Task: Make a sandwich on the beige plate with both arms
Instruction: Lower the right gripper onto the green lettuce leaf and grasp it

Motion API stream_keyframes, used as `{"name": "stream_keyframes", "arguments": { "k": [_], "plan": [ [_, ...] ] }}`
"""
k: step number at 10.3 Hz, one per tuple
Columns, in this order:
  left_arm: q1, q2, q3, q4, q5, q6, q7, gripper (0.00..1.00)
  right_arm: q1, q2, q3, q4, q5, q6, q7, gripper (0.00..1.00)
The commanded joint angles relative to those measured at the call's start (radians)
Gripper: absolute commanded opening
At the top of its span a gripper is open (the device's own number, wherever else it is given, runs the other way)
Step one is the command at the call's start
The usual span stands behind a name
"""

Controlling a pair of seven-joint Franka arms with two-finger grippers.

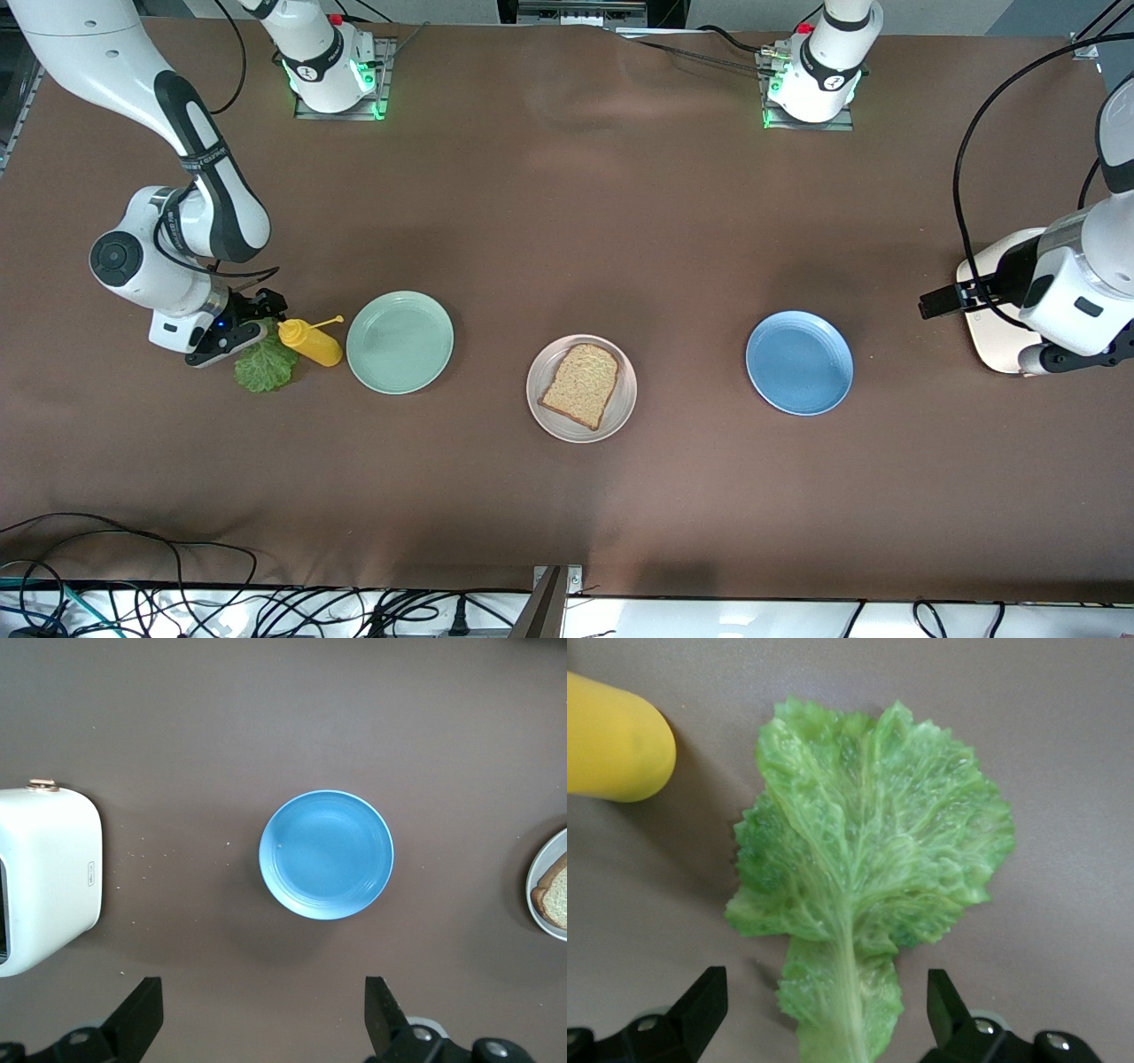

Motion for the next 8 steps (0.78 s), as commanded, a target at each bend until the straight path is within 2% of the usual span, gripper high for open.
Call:
{"name": "stream_keyframes", "arguments": {
  "k": [1,2,3,4,6,8],
  "plan": [
    [0.001,-0.025,-0.003,-0.033,0.031,-0.001,0.027,1.0,-0.014,-0.007,0.008,-0.011,0.003,0.017,-0.027,0.56],
    [0.001,-0.024,-0.003,-0.033,0.031,-0.001,0.027,1.0,-0.013,-0.008,0.008,-0.011,0.003,0.013,-0.027,0.34],
    [0.004,-0.025,-0.003,-0.033,0.031,-0.001,0.027,1.0,-0.013,-0.013,0.008,-0.011,0.003,0.012,-0.028,0.15],
    [0.005,-0.027,-0.001,-0.033,0.031,-0.001,0.038,1.0,-0.013,-0.016,0.008,-0.011,0.001,0.01,-0.028,0.02],
    [0.001,-0.027,-0.001,-0.033,0.031,-0.002,0.039,1.0,-0.013,-0.056,0.008,-0.013,0.001,-0.038,-0.016,0.0],
    [0.005,-0.028,-0.001,-0.033,0.029,-0.002,0.039,1.0,-0.013,-0.149,0.009,-0.013,0.004,-0.139,-0.01,0.0]
  ]
}}
